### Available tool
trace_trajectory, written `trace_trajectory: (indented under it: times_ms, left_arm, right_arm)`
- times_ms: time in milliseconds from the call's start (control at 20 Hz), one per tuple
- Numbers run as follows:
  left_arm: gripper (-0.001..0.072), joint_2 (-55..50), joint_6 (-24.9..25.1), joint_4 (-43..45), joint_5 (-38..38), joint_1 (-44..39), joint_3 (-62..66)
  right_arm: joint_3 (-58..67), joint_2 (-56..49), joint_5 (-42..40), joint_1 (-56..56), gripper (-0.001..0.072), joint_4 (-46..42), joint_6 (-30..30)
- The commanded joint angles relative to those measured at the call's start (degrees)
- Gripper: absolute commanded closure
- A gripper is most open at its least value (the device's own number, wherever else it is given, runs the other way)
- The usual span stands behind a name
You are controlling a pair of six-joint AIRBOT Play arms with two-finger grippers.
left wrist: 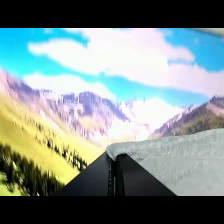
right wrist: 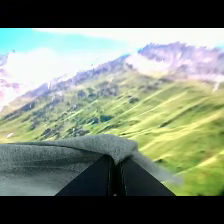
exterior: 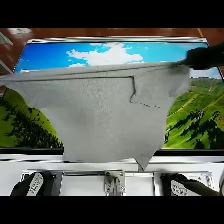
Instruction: Fold the shirts.
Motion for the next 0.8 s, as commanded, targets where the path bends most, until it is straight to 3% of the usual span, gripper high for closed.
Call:
trace_trajectory:
  times_ms: [0, 150, 250, 400, 550, 650, 700, 750]
  left_arm:
    - [0.0671, -9.5, 3.6, 1.3, 8.8, -1.4, -11.2]
    - [0.067, -20.5, 4.9, -0.6, 20.0, -5.6, -10.6]
    - [0.067, -26.2, 7.6, -2.9, 27.4, -9.0, -10.2]
    - [0.0669, -33.4, 8.1, -3.2, 34.0, -13.6, -10.2]
    - [0.0669, -39.5, 7.8, -3.2, 33.4, -16.5, -10.2]
    - [0.0664, -41.9, 4.4, -3.2, 32.4, -17.7, -10.2]
    - [0.058, -42.2, 2.7, -3.2, 31.6, -17.6, -10.2]
    - [0.0393, -42.0, 2.0, -3.2, 29.9, -17.0, -9.9]
  right_arm:
    - [-3.1, -14.8, -17.2, 0.1, 0.0651, 9.0, 1.9]
    - [-3.1, -24.2, -33.0, 0.1, 0.065, 23.0, 1.8]
    - [-3.1, -28.5, -38.8, 0.1, 0.065, 28.0, 1.8]
    - [-3.1, -33.2, -39.0, 0.1, 0.065, 28.5, 1.8]
    - [-3.1, -36.5, -34.9, 0.9, 0.065, 28.3, 1.8]
    - [-3.1, -37.5, -33.7, 2.0, 0.0623, 28.7, 1.8]
    - [-3.1, -37.4, -34.3, 2.1, 0.0623, 29.1, 1.8]
    - [-2.6, -36.7, -33.2, 1.9, 0.0503, 30.4, 1.8]
